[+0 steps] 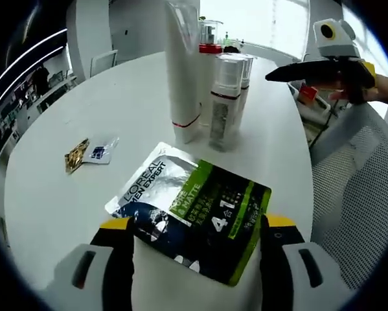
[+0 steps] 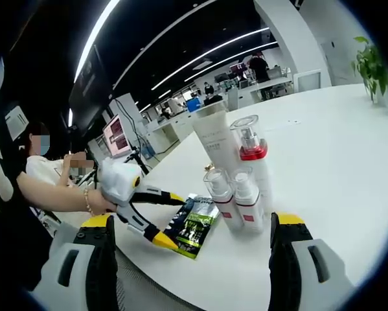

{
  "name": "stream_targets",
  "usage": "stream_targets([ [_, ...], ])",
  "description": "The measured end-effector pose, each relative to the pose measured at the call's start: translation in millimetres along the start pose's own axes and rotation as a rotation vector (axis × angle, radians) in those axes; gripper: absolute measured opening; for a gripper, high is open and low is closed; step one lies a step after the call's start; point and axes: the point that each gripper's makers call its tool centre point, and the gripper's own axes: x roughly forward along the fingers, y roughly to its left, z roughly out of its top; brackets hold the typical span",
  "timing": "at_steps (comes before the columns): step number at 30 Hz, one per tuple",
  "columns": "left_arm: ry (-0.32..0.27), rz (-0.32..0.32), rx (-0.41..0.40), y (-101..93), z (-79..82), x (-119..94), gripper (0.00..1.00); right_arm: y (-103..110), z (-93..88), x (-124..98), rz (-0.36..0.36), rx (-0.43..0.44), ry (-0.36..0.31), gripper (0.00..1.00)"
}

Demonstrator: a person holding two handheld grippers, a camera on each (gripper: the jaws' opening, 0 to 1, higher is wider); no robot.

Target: Arrange the skincare products in the storage area until every visible bottle or jar stands upright without overlapping.

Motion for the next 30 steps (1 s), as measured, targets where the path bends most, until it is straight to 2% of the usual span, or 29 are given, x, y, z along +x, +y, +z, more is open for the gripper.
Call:
stream_targets([
  [4,0.029,0.019,-0.014,3.0,-6.3,4,0.74,0,-0.7,0,-0.001,0.002,0.003,0.99],
  [13,0.013,0.060,-0.028,8.2,-0.2,7,0.80,-1,-0.6,0,-0.004,0.010,0.002,0.99],
  [30,0.006,0.064,-0.020,14.9,3.8,11,0.84,-2,-1.5,1,-0.007,0.010,0.006,0.99],
])
